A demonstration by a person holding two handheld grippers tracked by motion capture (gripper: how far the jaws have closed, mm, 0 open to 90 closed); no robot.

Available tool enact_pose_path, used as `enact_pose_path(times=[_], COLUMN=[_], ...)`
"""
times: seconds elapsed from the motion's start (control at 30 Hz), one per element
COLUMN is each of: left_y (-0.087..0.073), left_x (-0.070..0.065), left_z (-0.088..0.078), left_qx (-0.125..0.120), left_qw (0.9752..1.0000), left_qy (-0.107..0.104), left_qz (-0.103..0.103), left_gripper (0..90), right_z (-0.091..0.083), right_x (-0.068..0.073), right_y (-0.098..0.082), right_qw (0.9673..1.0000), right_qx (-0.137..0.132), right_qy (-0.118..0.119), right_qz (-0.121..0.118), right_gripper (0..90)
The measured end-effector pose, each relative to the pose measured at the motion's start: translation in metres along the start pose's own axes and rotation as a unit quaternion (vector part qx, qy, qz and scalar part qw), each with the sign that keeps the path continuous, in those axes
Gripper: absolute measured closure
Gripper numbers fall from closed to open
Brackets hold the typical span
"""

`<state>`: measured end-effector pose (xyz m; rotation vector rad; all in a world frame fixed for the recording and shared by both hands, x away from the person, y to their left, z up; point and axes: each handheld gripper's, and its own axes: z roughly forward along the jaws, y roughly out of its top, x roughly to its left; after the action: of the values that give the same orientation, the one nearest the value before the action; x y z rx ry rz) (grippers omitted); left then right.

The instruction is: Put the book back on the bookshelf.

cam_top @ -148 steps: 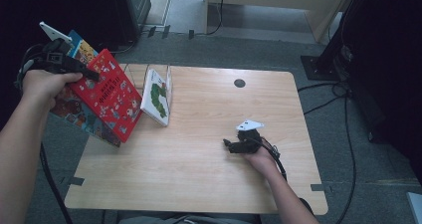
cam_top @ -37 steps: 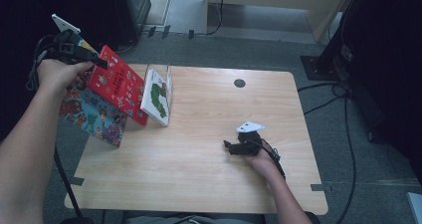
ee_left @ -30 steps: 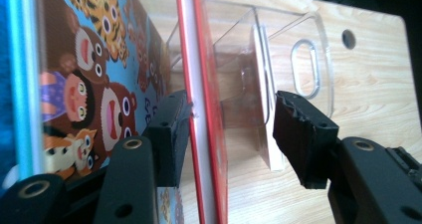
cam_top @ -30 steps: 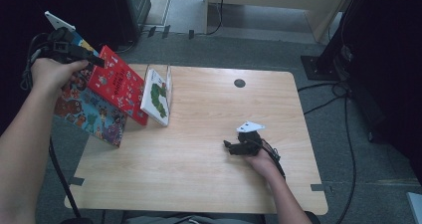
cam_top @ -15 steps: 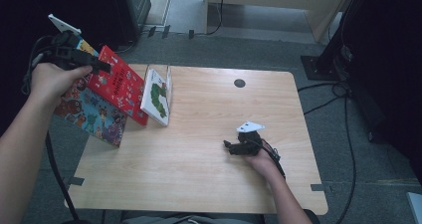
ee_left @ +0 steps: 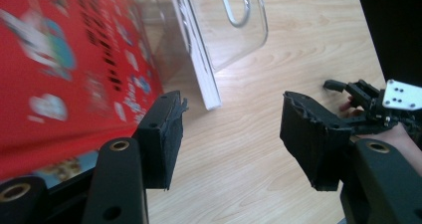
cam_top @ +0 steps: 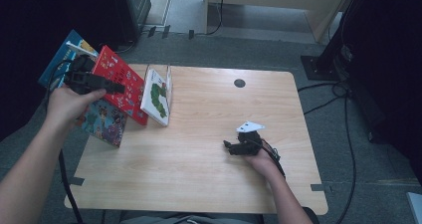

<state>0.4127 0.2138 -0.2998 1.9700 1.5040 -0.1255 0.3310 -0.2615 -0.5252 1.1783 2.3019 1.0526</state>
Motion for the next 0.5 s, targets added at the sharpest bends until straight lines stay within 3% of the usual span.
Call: enact_pose_path(times=[0.17,0.5], left_y=[-0.012,-0.043], left_x=[-0.005,-0.015], left_z=[0.019,0.067], left_qx=[0.014,0.035], left_qw=[0.9998,0.9983], left_qy=[0.004,-0.031], left_qz=[0.013,0.034], left_gripper=[42.2,41.7], right_z=[0.0,0.0], right_x=[0.0,0.0], right_y=[0.0,0.0], right_qw=[1.0,1.0], right_qx=[0.0,0.001], right_qy=[0.0,0.001], right_qz=[0.0,0.0], right_gripper=[20.4,20.3])
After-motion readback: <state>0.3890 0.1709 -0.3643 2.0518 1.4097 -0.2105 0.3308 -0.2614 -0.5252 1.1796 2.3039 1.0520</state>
